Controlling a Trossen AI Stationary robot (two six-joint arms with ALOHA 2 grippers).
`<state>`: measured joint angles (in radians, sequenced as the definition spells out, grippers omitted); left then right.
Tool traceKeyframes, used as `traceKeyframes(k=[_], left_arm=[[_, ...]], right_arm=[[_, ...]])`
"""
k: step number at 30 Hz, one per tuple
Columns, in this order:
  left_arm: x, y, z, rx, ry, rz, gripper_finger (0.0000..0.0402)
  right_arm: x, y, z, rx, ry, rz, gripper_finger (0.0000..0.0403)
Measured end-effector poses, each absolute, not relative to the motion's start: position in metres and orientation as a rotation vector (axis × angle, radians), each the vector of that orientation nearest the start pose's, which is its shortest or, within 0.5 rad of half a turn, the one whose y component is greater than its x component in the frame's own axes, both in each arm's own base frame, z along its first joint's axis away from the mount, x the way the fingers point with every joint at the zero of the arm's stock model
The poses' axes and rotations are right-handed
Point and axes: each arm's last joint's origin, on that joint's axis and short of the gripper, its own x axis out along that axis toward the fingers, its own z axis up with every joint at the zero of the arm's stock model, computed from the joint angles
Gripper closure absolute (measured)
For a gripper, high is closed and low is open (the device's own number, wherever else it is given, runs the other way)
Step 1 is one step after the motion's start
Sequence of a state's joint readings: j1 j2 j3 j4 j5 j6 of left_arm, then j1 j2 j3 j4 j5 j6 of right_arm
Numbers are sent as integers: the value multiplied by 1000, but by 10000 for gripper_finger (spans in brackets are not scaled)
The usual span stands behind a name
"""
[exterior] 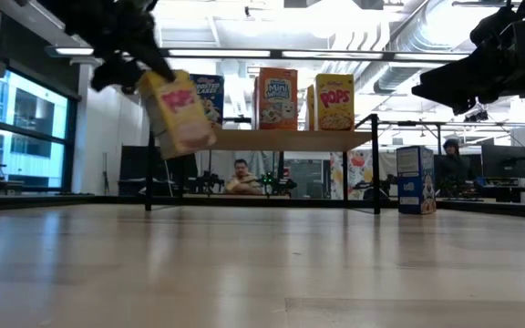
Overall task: Stack cereal on shelf
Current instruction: Put the yellow cereal box aligned with the other yellow cereal boxes on the shelf
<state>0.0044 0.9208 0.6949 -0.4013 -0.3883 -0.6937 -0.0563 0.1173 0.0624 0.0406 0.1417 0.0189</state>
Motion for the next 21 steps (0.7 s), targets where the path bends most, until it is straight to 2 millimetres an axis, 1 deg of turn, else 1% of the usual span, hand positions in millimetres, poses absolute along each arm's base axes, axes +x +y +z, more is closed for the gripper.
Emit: traceKeyframes(k=[6,9,14,17,21], left_arm=[[216,13,260,-388,416,461,224],[227,14,258,-308,406,414,225],[243,12,251,-135,414,290,225],[252,11,245,-110,421,259,225],[261,11,230,-132,474,267,225]], right_arm=[[102,-10,179,18,13,-198,187],[102,-10,179,18,13,-198,187],[102,-10,179,18,13,-199,187],[102,-10,179,18,13,-199,187],[102,-10,179,18,13,-202,187]])
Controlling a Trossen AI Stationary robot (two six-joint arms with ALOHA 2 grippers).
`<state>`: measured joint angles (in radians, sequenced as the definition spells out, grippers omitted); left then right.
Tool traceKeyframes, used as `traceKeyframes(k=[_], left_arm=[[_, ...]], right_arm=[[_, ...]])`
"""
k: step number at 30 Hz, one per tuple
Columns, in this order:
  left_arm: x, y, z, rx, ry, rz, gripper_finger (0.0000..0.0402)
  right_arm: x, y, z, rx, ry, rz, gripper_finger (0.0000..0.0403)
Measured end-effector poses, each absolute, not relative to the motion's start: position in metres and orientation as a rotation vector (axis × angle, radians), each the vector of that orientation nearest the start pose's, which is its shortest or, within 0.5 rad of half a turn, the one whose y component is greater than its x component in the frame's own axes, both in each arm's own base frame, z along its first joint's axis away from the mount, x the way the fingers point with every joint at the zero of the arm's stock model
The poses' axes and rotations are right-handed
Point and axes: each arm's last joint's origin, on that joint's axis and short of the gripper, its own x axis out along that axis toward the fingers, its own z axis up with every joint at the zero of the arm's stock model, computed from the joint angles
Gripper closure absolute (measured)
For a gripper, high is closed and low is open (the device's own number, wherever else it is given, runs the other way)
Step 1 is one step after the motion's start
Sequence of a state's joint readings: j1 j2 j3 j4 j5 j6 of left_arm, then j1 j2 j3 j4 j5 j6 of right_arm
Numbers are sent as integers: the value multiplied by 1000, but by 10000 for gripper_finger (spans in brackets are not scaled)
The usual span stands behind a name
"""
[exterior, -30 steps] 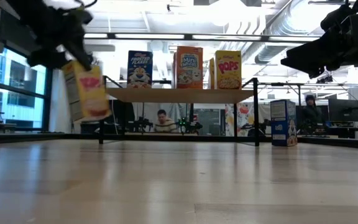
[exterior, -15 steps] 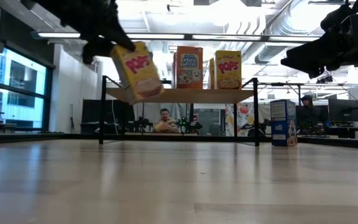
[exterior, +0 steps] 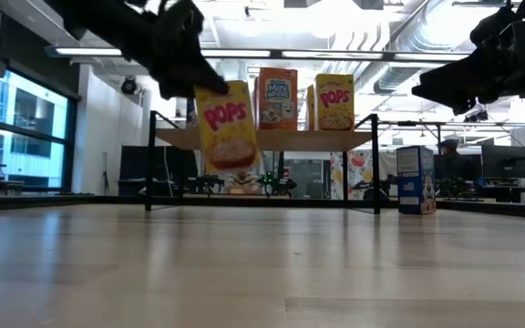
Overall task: Stack cereal on shelf
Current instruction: Put the yellow cereal box aligned with the other yellow cereal boxes on the shelf
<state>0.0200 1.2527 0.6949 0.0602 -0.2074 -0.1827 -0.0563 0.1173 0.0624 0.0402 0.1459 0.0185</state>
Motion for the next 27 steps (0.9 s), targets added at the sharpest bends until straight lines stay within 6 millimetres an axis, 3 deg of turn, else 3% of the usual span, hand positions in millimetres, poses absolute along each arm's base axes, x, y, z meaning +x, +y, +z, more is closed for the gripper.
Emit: traceKeyframes(k=[9,27], left_arm=[[288,9,205,-113,468,159,225],[319,4,188,15,630,76,225]], right_arm=[[102,-10,179,18,13,-202,187],[102,-10,179,18,20,-197,187]])
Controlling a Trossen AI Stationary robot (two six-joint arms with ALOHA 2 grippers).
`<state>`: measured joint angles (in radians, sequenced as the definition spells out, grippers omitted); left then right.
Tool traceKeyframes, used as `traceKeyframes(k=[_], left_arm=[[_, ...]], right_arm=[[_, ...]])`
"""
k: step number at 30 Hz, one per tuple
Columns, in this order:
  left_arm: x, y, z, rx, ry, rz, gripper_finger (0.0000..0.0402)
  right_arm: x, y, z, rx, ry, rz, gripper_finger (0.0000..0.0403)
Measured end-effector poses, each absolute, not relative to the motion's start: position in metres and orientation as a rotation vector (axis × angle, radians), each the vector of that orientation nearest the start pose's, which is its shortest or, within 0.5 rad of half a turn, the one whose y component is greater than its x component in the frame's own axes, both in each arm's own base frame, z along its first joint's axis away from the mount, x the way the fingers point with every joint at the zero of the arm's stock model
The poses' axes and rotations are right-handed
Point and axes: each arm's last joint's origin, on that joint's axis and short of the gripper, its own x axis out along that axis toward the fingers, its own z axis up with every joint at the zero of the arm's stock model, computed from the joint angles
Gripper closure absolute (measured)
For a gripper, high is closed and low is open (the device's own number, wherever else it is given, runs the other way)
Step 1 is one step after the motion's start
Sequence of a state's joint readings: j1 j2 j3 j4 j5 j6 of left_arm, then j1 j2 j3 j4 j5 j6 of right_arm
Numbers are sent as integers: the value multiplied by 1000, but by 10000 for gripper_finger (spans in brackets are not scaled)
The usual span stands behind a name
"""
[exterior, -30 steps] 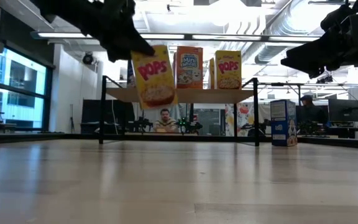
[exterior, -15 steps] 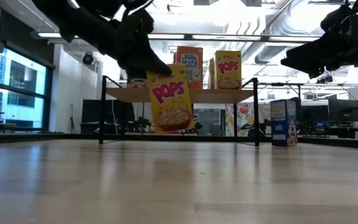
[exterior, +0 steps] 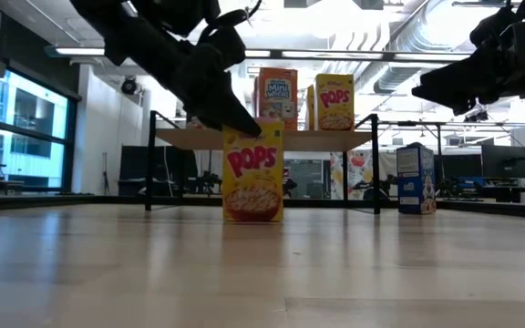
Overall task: Stack cereal on shelf
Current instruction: Put the yellow cereal box aligned with the other yellow cereal boxes on the shelf
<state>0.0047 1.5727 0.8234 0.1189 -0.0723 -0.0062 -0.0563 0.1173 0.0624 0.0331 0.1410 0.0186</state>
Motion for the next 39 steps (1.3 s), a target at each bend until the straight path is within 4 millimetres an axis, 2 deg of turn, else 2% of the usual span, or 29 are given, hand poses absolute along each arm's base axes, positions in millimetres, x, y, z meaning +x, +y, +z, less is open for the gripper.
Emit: traceKeyframes(k=[9,23,31,35,39], left_arm=[[318,4,187,4,638,94,212],[316,4,189,12,640,110,98],[302,-1,211,44,618,106,84],[289,2,228,72,611,185,84],[278,3,249,74,533,225,84]], right_arm=[[102,-10,178,17,28,-198,187],[102,-10,178,18,28,-199,187],[102,-10,178,17,28,-199,187],[102,-10,177,17,35,-202,187],[102,-10,177,17,36,-202,187]])
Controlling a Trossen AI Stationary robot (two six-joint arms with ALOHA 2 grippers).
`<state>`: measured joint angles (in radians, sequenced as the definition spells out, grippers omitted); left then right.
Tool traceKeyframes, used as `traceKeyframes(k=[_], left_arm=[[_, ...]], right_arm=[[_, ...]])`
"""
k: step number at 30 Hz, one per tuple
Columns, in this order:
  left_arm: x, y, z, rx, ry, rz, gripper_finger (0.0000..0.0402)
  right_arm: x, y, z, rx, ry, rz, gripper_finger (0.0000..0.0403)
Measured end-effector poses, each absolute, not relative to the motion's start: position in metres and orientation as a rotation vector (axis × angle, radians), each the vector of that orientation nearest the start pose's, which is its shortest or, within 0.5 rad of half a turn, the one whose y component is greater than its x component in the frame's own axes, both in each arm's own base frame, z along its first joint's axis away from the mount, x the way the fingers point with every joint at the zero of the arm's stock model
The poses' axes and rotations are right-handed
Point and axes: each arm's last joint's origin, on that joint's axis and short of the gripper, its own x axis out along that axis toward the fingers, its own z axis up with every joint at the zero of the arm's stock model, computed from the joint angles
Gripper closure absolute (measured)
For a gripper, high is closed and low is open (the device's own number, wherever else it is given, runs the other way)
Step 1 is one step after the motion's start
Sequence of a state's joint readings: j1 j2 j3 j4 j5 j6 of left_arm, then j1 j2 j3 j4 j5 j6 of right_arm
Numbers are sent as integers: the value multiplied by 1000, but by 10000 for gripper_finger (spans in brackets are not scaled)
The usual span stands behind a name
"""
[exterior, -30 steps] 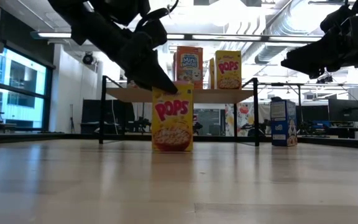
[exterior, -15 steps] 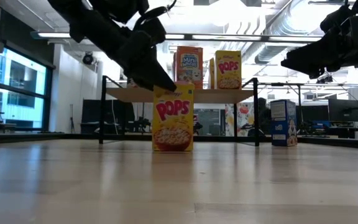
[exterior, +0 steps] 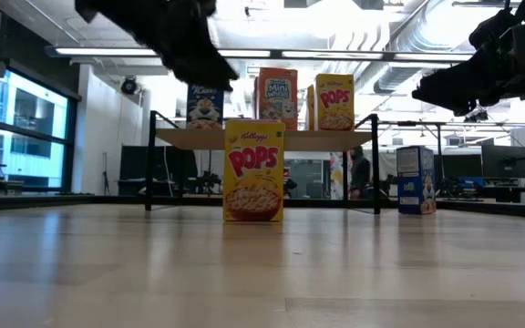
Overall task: Stack cereal on shelf
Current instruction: Put the yellow cereal box aligned with the other yellow cereal boxes on the shelf
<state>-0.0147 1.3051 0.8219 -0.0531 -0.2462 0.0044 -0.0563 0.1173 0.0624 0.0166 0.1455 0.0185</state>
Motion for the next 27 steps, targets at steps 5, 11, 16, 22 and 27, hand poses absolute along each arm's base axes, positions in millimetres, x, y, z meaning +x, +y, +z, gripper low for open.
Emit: traceKeyframes(k=[5,11,16,22,27], left_arm=[[259,3,272,67,470,225,84],[221,4,280,52,433,230,84],[189,4,274,-17,363,244,84],[162,3,266,-51,278,239,85],[151,4,271,-23,236,233,85]], right_arm=[[102,-10,177,17,38,-202,187],[102,-10,176,17,44,-202,187],[102,-10,175,16,58,-199,187],[102,-10,175,16,58,-198,187],[102,-10,175,16,58,-198,187]])
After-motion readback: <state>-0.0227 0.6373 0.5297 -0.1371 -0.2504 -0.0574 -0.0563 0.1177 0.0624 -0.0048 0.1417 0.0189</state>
